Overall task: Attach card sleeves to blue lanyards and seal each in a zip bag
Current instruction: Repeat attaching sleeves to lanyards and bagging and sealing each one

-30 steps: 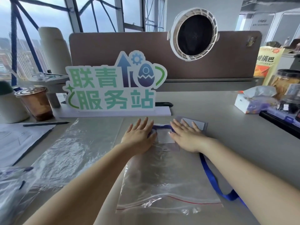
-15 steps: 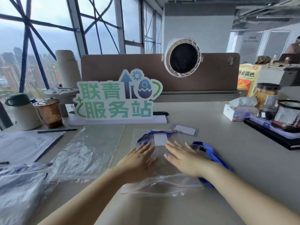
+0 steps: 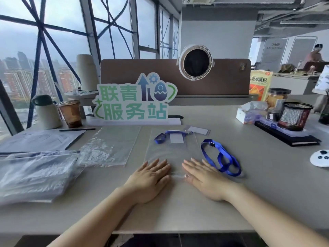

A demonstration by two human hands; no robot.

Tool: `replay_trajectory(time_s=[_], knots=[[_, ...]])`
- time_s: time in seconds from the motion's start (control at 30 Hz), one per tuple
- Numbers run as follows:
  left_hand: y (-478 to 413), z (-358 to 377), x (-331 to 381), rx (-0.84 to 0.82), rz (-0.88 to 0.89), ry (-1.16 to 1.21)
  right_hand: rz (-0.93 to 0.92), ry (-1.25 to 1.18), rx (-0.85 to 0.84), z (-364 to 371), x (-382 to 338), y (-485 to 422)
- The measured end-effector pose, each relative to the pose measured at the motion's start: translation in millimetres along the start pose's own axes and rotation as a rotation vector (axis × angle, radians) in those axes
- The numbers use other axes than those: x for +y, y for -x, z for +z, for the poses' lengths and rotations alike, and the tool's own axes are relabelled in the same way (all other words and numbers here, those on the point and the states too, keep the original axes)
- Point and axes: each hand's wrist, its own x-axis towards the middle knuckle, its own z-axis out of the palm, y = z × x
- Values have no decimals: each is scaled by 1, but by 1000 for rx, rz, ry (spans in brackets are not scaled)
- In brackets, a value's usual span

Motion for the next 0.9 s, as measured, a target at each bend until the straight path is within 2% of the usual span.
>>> replay_trajectory(time_s=[0.1, 0.17, 0.37, 0.73, 0.9], knots=[[11, -2, 2, 197, 29, 32, -21, -30, 169, 4, -2, 8], [24, 0, 8, 237, 58, 68, -49, -65, 207, 10, -7, 16], [41, 2, 25, 141, 54, 78, -68, -66, 202, 18, -13, 28], [40, 0, 28, 123, 23, 13, -42, -76, 193, 17, -15, 30], [37, -2, 30, 147, 18, -41, -32, 10, 178, 15, -14, 30]])
